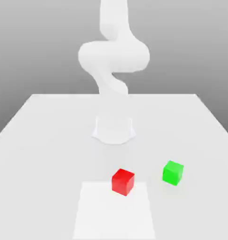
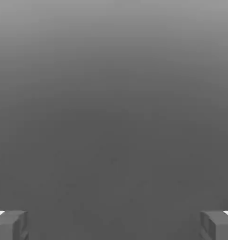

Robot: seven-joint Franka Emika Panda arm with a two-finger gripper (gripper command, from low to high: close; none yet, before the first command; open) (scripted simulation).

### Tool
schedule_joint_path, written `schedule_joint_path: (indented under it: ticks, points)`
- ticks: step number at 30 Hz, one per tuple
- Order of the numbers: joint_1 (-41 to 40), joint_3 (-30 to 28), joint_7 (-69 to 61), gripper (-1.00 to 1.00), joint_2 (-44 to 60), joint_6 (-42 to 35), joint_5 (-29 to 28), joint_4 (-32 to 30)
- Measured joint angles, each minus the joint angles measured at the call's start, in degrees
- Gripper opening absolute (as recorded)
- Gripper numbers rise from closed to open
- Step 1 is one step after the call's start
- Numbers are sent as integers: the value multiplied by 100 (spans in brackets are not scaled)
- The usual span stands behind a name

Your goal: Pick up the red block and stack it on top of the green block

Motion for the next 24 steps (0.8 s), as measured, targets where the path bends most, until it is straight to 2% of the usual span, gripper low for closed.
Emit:
schedule_joint_path:
  ticks: [7, 15, 20, 24]
  points:
    - [451, -288, -1495, 0, 1246, 950, -363, -1168]
    - [915, -738, -3304, 0, 2579, 1984, -511, -2439]
    - [1236, -1000, -4594, 0, 3416, 2648, -328, -3203]
    - [1344, -955, -5102, 0, 4216, 3322, 154, -3233]
